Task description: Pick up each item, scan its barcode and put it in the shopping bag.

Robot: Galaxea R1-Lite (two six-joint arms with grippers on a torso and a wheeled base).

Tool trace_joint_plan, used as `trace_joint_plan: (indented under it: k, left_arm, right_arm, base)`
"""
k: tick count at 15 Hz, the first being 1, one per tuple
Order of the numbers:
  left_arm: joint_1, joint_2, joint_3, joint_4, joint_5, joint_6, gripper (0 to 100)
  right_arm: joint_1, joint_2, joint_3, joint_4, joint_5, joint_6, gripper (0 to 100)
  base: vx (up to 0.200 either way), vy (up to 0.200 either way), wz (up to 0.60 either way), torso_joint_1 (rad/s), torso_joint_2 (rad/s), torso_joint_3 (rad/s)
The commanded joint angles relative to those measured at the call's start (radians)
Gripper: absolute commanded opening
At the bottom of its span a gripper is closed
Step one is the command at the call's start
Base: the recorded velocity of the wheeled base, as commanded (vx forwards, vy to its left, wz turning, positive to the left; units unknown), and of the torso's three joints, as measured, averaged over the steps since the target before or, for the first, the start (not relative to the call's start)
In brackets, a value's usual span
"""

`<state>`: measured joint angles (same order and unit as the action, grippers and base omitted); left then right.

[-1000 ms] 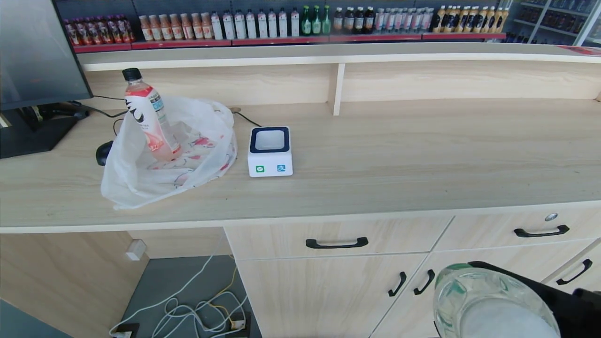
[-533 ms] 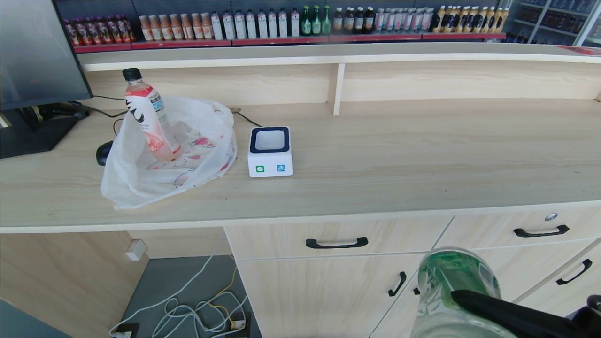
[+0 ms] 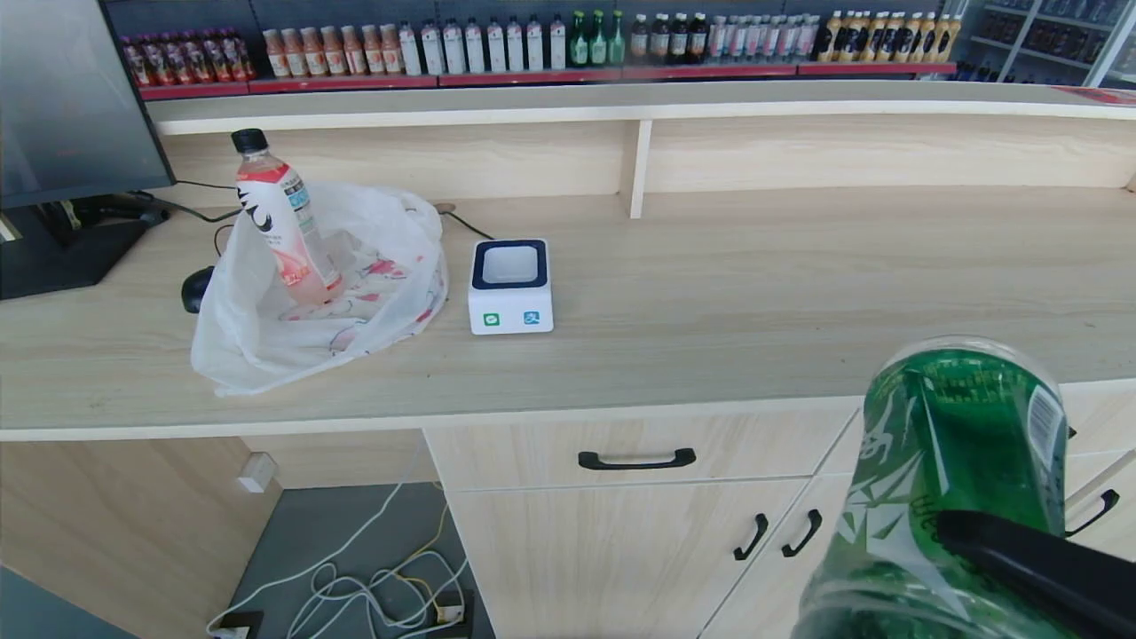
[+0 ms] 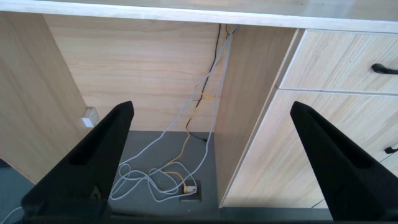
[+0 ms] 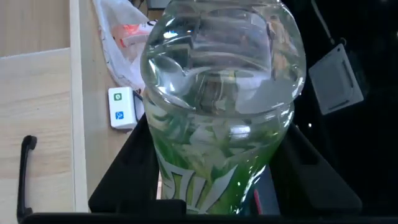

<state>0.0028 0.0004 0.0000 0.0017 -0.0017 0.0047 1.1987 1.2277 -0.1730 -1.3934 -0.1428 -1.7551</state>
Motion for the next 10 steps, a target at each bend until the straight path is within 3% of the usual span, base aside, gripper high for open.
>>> trace_joint_plan:
  k: [1, 4, 10]
  left_arm:
    - [0.0, 0.0, 0.0, 0.0, 0.0, 0.0, 100]
    - [0.0, 0.0, 0.0, 0.0, 0.0, 0.0, 100]
    - [0.0, 0.0, 0.0, 0.0, 0.0, 0.0, 100]
  right_arm:
    - [0.001, -0.033, 0.01, 0.002, 0.0, -0.012, 0]
    - [0.005, -0.01, 0.021, 0.002, -0.001, -0.012, 0]
    - [0.032, 0.162, -0.079, -0.052, -0.001, -0.007, 0]
  base:
    - [0.0, 0.0, 0.0, 0.0, 0.0, 0.0]
    - [0.0, 0.0, 0.0, 0.0, 0.0, 0.0]
    - [0.0, 0.0, 0.0, 0.0, 0.0, 0.0]
